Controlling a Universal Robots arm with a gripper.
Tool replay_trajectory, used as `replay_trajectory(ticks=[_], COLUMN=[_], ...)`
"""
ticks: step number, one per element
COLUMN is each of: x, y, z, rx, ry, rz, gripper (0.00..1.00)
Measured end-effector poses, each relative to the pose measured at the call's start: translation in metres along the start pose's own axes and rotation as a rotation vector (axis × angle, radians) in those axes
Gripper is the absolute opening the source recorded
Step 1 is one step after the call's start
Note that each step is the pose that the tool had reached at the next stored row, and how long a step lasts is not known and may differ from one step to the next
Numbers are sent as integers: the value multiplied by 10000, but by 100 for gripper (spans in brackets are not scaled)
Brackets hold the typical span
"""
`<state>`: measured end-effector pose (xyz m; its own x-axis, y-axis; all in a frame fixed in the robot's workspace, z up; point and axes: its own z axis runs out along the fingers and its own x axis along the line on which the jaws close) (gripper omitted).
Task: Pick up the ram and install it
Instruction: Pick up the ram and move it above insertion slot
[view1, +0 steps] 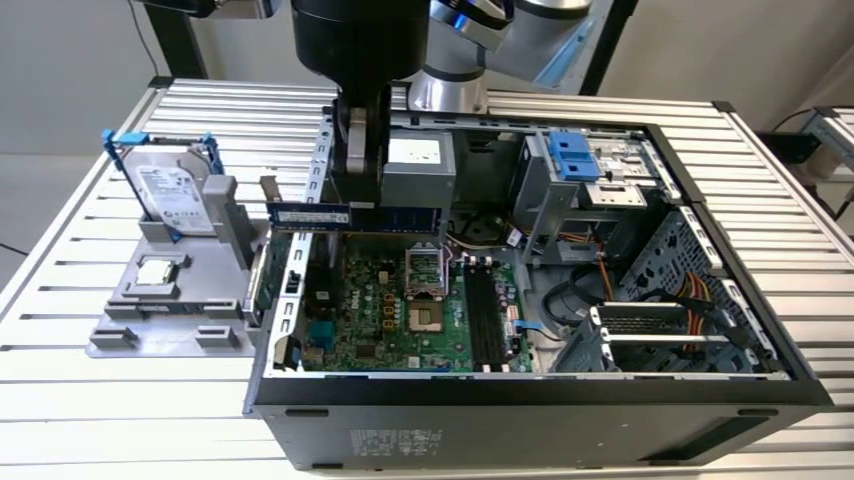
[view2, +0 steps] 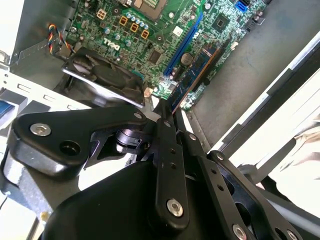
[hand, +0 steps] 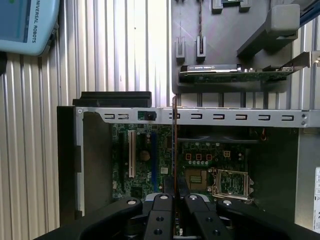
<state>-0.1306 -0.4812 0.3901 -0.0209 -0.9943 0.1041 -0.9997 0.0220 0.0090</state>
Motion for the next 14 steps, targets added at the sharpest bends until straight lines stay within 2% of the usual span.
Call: replay_trajectory(ticks=[14], x=[0], y=[-1], z=[0], rx=[0], ry=[1], rz=[0], gripper=[0])
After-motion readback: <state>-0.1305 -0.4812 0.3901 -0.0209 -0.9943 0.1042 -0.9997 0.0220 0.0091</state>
